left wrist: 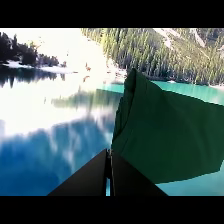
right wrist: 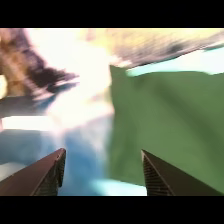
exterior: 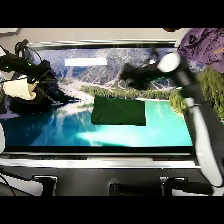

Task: Fold the clothes and pants, and hang the long-sleeved shirts on hangers.

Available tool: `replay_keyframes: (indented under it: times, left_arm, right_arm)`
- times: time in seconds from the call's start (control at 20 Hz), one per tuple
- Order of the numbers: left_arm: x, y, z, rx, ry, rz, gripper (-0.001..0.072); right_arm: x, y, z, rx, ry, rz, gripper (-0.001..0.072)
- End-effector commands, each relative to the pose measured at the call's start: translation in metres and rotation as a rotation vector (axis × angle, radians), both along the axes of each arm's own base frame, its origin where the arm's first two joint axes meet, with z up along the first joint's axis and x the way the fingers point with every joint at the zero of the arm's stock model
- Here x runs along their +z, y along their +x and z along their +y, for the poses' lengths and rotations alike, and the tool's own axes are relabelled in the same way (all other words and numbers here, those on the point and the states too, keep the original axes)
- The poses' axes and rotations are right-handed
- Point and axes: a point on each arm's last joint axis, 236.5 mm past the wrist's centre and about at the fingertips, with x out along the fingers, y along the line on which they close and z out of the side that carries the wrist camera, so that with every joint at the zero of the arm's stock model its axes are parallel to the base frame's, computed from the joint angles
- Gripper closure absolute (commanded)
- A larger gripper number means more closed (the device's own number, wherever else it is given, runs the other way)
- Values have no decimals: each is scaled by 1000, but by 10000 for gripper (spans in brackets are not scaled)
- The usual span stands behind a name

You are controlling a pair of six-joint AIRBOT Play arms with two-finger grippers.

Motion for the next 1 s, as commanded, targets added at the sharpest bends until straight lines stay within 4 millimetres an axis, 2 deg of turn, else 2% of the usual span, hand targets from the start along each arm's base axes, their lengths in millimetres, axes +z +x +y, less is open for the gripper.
replay_keyframes:
  times: [0.0,0.05,0.1,0.15,0.25,0.35,0.5,0.65,0.7,0.8,0.95]
  left_arm:
    - [0,-1,-2,-13,4,-5,693]
    - [1,-1,-2,-13,4,-5,692]
    - [1,-1,-2,-13,4,-5,693]
    - [1,-1,-2,-13,4,-5,692]
    - [1,-1,-2,-14,4,-4,692]
    - [1,-1,-2,-13,4,-4,692]
    - [1,-1,-2,-13,4,-4,692]
    - [1,-1,-2,-10,2,-3,692]
    - [1,-1,-2,-10,3,-3,692]
    - [1,-1,-2,-9,2,-3,692]
    - [0,-1,-2,-9,2,-3,692]
  right_arm:
    - [1,-19,-115,32,-131,24,165]
    - [-8,-20,-144,20,-139,36,165]
    - [-19,-21,-162,14,-120,53,165]
    - [-33,-24,-174,16,-76,69,165]
    - [-66,-29,-179,44,24,106,167]
    - [-112,-37,-174,89,61,165,177]
    - [-160,-38,-155,120,173,205,198]
    - [-190,-30,-145,114,252,226,201]
    - [-197,-28,-140,119,271,231,232]
    - [-213,-27,-130,128,279,250,244]
    - [-227,-27,-115,149,267,268,244]
